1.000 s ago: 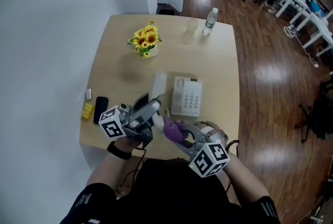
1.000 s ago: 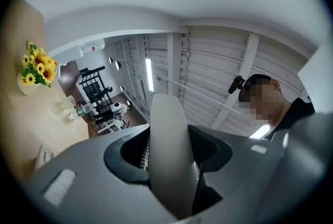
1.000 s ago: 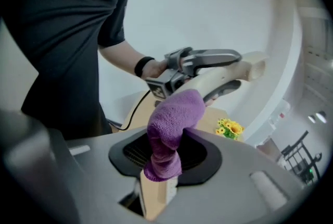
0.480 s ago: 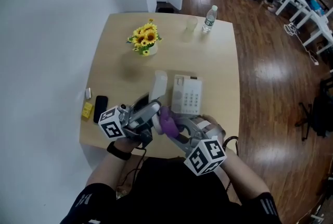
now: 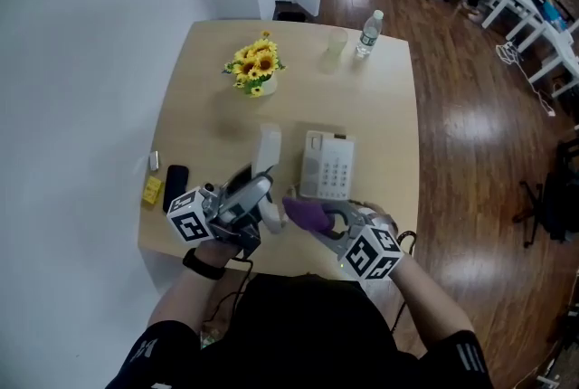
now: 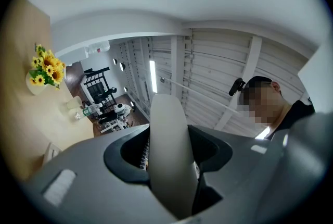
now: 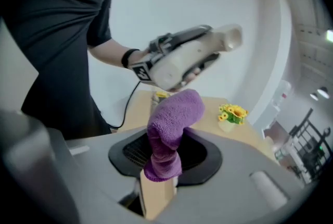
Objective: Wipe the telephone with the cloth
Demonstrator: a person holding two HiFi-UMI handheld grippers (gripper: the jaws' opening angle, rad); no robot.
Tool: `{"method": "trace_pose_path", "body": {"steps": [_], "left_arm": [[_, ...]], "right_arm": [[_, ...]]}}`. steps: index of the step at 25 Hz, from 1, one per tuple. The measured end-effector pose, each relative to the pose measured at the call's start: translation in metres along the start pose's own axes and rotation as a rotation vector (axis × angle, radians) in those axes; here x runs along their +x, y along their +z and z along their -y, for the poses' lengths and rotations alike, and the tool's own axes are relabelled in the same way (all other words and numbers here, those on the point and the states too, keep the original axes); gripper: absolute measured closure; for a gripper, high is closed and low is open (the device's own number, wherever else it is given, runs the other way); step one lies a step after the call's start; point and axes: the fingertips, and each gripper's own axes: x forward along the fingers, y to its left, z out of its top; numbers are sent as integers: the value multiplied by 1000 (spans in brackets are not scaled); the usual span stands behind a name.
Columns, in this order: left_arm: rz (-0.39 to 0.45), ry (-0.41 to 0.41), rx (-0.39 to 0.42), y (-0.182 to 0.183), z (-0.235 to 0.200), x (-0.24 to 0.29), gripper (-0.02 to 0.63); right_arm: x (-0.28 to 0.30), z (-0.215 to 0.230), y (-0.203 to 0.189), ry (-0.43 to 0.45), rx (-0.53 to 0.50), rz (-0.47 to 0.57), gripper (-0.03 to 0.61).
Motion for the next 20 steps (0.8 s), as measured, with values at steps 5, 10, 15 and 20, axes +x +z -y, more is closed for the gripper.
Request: {"method": "trace_pose_path", "body": {"steps": [5, 10, 15, 20], "left_arm": [[-10, 76, -27, -4, -16, -26, 400], [-12, 135, -52, -13, -26, -44, 400], [-19, 173, -57, -19, -28, -57, 400], [-29, 217, -59, -20, -39, -79, 400]], "right_arm": [[37, 73, -67, -102, 144, -133, 446], [77, 144, -117, -174, 178, -271, 446], [117, 195, -149, -195, 130, -401, 446], [165, 210, -170, -162, 124, -479, 446]]}}
